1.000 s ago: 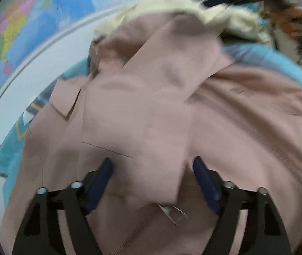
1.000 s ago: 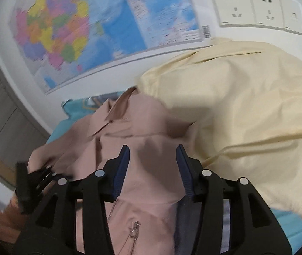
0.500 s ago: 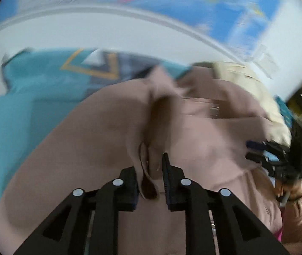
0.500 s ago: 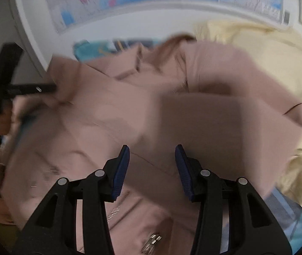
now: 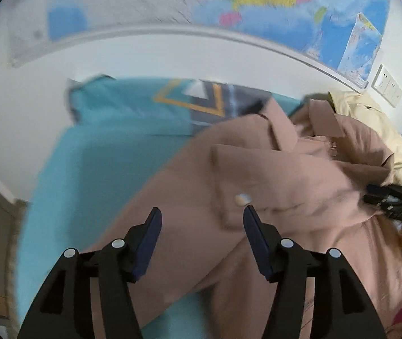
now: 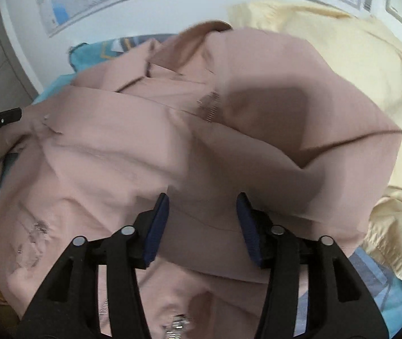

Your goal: Fold large clothes

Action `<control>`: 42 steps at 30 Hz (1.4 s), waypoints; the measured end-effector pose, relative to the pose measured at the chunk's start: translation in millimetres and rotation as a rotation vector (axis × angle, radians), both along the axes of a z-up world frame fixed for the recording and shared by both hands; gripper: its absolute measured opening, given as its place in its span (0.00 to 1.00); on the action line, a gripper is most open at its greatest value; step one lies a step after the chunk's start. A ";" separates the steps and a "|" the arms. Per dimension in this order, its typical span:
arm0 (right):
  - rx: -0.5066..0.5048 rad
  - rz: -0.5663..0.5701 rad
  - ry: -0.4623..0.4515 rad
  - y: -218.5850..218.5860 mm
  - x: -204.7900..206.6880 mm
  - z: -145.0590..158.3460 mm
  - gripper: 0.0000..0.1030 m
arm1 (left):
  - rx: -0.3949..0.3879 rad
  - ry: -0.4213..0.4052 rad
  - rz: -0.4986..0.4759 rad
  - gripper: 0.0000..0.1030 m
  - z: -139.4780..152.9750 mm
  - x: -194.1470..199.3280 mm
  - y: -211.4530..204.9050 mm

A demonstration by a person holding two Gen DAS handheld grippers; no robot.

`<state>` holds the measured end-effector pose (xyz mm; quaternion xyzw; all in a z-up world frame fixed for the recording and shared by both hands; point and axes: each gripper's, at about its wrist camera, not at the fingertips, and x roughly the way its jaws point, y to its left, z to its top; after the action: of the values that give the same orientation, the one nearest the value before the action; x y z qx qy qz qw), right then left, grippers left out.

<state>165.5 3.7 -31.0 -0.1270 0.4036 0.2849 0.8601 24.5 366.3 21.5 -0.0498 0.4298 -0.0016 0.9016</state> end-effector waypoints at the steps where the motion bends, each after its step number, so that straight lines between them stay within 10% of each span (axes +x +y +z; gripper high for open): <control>1: 0.007 0.013 -0.008 2.2 -4.0 3.0 0.52 | 0.026 -0.008 0.014 0.59 3.0 -9.7 4.3; 14: 0.094 0.214 0.029 56.6 -41.3 11.2 0.58 | 0.176 0.089 0.110 0.60 -9.3 -99.7 69.0; 16: 0.096 0.241 0.039 62.8 -47.1 9.4 0.58 | 0.177 0.106 0.078 0.41 -12.8 -95.7 68.9; 18: 0.092 0.253 0.037 66.4 -51.9 8.6 0.58 | 0.161 0.139 0.033 0.02 -15.0 -87.4 65.4; 30: 0.292 0.314 0.068 44.5 -76.0 34.5 0.59 | -0.139 -0.072 -0.312 0.01 121.3 -58.7 -19.6; 42: 0.417 0.574 0.223 119.7 -141.0 16.7 0.77 | -0.254 0.122 -0.362 0.01 37.7 39.1 -85.2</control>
<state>24.6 123.4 -14.3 -0.0251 0.3761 0.6026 0.7034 63.6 281.0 59.1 -0.0849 0.4817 -0.2145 0.8454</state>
